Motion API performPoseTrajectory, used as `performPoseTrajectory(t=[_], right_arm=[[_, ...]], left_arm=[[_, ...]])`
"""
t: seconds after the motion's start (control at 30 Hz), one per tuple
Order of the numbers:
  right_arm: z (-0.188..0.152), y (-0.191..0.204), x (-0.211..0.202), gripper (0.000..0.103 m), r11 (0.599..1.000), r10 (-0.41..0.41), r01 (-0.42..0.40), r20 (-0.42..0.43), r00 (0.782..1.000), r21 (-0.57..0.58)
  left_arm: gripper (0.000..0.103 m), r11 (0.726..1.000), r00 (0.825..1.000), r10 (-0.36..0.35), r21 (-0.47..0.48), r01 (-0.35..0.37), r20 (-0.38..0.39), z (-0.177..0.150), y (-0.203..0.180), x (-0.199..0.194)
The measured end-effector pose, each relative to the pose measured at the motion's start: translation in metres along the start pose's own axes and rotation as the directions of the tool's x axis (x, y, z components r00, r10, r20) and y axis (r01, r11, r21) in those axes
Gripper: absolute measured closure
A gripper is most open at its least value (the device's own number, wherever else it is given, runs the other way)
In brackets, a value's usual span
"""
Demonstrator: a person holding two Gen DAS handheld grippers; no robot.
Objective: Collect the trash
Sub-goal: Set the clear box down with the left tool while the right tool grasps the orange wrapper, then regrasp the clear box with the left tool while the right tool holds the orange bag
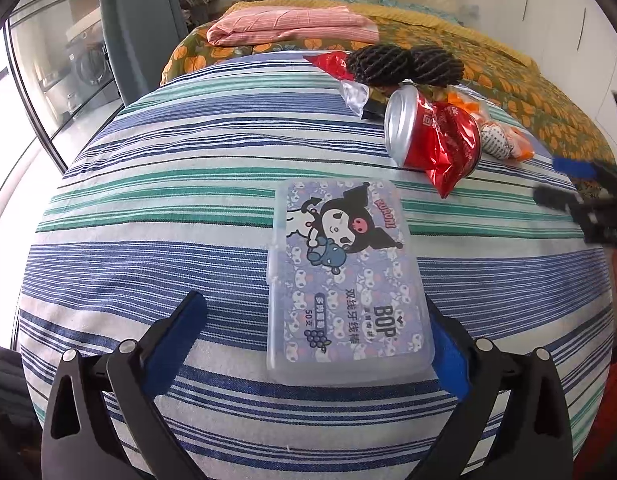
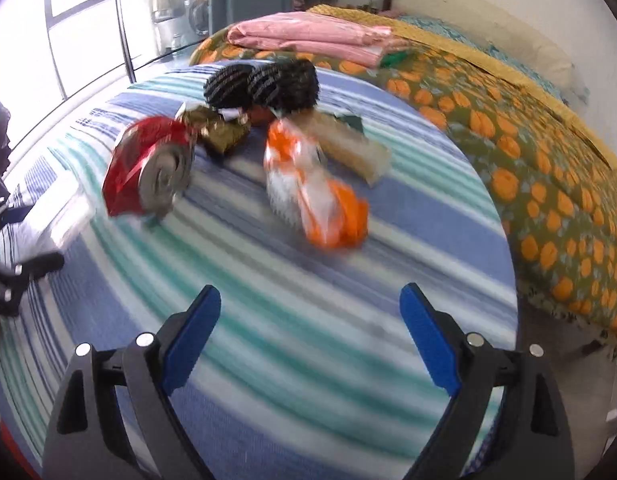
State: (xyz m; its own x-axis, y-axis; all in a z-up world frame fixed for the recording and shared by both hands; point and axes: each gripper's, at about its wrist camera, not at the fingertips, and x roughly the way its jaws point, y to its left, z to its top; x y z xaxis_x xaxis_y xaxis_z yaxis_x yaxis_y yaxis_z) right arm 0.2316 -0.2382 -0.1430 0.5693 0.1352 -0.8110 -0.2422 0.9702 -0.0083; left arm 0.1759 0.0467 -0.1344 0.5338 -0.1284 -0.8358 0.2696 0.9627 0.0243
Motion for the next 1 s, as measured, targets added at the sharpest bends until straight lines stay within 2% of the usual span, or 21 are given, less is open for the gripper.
performPoseTrajectory(t=[0.1, 0.2, 0.27, 0.3, 0.47, 0.6, 0.83, 1.0], right_arm=[[0.03, 0.004, 0.02, 0.015, 0.999, 0.024, -0.023, 0.003, 1.0, -0.049], [0.046, 0.005, 0.039, 0.015, 0.998, 0.017, -0.018, -0.015, 1.0, -0.055], [0.049, 0.002, 0.049, 0.028, 0.999, 0.032, -0.033, -0.04, 0.999, -0.019], [0.048, 0.0, 0.05, 0.042, 1.0, 0.026, -0.026, -0.038, 0.999, 0.001], [0.03, -0.011, 0.027, 0.043, 0.988, 0.053, -0.047, -0.035, 0.998, 0.149], [-0.001, -0.002, -0.002, 0.043, 0.976, 0.028, -0.012, -0.067, 0.997, 0.218], [-0.043, 0.031, -0.037, 0.042, 0.975, 0.008, 0.002, -0.043, 0.999, 0.223], [-0.055, 0.044, -0.049, 0.042, 0.972, 0.023, -0.015, -0.032, 0.999, 0.234]], left_arm=[[0.005, 1.0, 1.0, 0.002, -0.003, -0.002, 0.001, 0.0, 0.0, 0.0], [0.005, 1.0, 1.0, 0.0, -0.004, 0.0, 0.001, 0.001, 0.001, 0.001], [0.004, 1.0, 1.0, 0.0, -0.004, 0.0, 0.001, 0.001, 0.001, 0.001], [0.004, 1.0, 1.0, 0.0, -0.004, 0.0, 0.001, 0.001, 0.001, 0.001], [0.004, 1.0, 1.0, 0.0, -0.004, 0.0, 0.001, 0.001, 0.001, 0.001], [0.004, 1.0, 1.0, 0.0, -0.004, 0.0, 0.001, 0.001, 0.001, 0.001], [0.004, 1.0, 1.0, 0.0, -0.005, 0.0, 0.001, 0.002, 0.002, 0.002], [0.004, 1.0, 1.0, 0.0, -0.003, 0.0, 0.0, 0.002, 0.002, 0.002]])
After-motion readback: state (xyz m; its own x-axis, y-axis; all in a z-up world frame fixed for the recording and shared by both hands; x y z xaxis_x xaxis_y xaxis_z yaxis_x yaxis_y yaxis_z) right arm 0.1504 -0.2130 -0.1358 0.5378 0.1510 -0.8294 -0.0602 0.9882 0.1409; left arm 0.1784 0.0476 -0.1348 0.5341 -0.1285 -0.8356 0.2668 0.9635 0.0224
